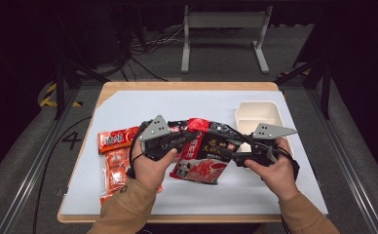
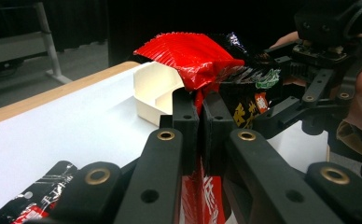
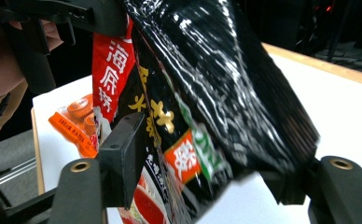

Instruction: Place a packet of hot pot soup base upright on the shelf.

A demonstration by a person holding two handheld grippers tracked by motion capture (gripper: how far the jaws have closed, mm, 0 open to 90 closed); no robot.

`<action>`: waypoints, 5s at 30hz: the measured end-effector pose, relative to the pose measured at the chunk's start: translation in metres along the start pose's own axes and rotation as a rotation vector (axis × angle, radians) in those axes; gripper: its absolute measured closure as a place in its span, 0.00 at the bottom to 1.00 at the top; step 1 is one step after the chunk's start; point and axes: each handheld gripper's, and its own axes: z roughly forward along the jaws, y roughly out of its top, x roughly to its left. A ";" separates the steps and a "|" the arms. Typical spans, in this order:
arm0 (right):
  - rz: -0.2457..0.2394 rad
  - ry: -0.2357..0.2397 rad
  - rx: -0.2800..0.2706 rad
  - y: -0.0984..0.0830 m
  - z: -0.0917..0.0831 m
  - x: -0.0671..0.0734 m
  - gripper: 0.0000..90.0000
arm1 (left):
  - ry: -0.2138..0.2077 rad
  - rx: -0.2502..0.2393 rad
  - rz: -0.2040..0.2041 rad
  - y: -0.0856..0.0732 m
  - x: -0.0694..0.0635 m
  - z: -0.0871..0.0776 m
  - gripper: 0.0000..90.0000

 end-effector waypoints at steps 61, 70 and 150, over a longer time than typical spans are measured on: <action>-0.058 0.016 0.111 0.087 -0.031 -0.057 0.93 | 0.185 0.104 -0.121 -0.063 0.054 -0.071 0.21; -0.086 -0.023 0.112 0.100 -0.042 -0.076 0.93 | 0.269 0.150 -0.147 -0.074 0.074 -0.090 0.17; -0.249 -0.227 0.152 0.084 -0.055 -0.189 0.91 | 0.349 0.163 -0.265 -0.103 0.088 -0.125 0.15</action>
